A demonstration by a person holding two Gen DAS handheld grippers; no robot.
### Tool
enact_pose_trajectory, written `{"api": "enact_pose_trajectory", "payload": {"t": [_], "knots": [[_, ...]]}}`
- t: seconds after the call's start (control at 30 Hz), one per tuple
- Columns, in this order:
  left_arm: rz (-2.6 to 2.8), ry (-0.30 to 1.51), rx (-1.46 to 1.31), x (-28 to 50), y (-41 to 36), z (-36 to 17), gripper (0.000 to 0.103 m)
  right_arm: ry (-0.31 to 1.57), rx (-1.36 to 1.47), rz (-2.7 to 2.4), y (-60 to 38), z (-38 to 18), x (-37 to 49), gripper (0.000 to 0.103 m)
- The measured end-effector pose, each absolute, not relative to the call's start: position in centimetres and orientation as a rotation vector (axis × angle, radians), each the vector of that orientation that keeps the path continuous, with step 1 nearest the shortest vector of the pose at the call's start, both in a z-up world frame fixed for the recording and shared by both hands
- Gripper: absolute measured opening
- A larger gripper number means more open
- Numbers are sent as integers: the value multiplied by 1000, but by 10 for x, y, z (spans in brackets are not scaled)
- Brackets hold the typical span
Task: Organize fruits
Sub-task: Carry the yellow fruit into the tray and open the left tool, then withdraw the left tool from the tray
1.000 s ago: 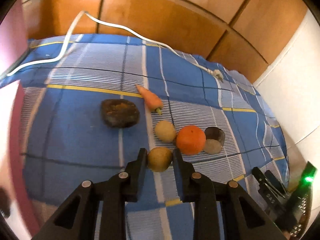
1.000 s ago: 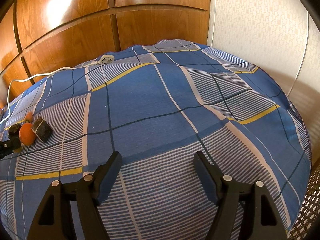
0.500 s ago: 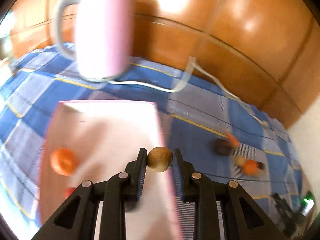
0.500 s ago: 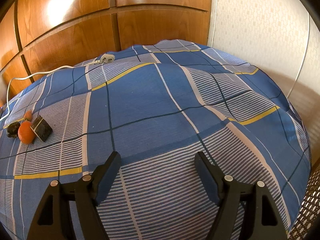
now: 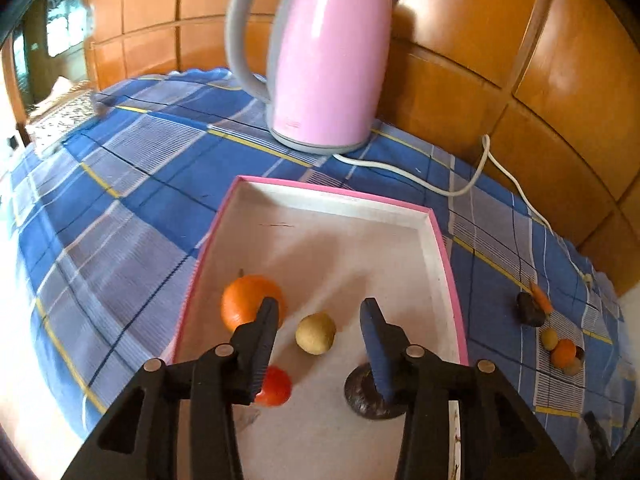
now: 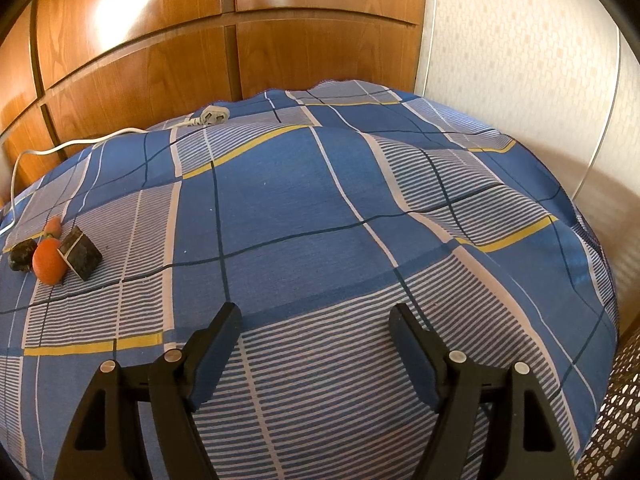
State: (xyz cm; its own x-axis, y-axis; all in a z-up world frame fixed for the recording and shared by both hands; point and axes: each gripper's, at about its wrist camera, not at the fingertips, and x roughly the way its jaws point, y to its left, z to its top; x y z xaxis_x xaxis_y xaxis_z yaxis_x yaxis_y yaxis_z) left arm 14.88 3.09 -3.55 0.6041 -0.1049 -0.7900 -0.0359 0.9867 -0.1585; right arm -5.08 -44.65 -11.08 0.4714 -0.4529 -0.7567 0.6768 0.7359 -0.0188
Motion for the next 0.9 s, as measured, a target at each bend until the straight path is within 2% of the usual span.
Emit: {"api": "enact_pose_trajectory", "payload": {"t": [0.2,0.5,0.9], "knots": [[-18,832,-133,114,35,-17,57,825,301,-705,-446,-111,-50,78],[4,784,-128,69,44,-9,70,825,301,-705,-446,-111,-50,78],[40,819,-150,31,59,-28,77,827,305,-701,-445,-113,-49,81]]}}
